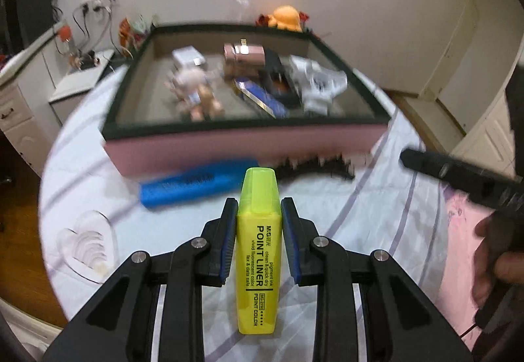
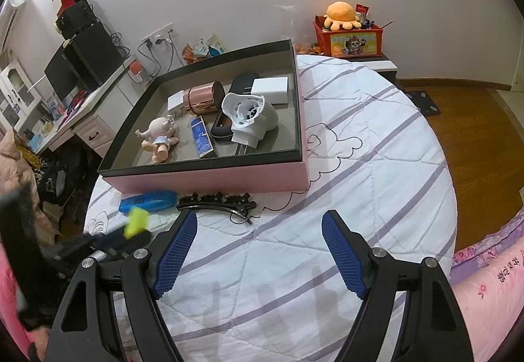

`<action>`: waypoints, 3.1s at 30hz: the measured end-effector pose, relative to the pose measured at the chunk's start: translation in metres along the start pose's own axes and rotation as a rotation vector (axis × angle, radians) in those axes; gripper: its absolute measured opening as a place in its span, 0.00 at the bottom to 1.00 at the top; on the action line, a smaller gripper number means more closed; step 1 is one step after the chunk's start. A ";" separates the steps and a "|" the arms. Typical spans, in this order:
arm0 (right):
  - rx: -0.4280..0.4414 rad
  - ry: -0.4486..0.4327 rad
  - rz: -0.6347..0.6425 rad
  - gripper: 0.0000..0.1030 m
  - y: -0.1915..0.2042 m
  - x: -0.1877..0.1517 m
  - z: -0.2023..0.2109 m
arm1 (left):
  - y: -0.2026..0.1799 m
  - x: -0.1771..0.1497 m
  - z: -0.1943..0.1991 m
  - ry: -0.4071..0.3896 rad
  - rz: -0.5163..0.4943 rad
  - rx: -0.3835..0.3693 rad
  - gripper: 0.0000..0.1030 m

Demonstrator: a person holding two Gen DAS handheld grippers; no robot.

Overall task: Organize rigid objects
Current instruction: 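Lift the yellow highlighter with the left gripper and release it in the pink box, then withdraw the left gripper while moving the right gripper to the black hair clip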

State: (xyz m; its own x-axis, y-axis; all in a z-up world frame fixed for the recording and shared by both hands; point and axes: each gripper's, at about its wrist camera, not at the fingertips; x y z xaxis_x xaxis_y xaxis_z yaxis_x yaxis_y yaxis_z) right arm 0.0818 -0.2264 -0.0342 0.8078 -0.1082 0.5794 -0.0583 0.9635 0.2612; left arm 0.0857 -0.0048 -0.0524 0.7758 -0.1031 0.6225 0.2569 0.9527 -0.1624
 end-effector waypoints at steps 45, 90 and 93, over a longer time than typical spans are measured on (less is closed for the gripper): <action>0.011 0.036 0.052 0.89 0.018 0.040 -0.032 | 0.060 0.094 -0.040 -0.073 0.090 0.173 0.91; 0.023 0.125 0.268 0.89 0.036 0.005 -0.067 | 0.047 -0.014 0.044 -0.018 0.182 0.309 0.98; 0.024 0.159 0.297 0.88 0.035 0.006 -0.084 | 0.049 -0.010 0.034 -0.003 0.181 0.306 0.98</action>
State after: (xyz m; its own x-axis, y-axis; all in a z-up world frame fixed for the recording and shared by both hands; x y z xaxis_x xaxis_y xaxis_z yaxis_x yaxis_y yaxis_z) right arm 0.1335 -0.1730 -0.0867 0.8348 0.2173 0.5059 -0.3166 0.9412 0.1182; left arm 0.0709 0.0528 -0.0400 0.7909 0.0755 0.6073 -0.0696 0.9970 -0.0334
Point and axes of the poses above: each gripper's, at about its wrist camera, not at the fingertips, and z roughly against the way its jaws point, y to its left, x to its top, and after that the axes turned 1 degree about -z, right-handed
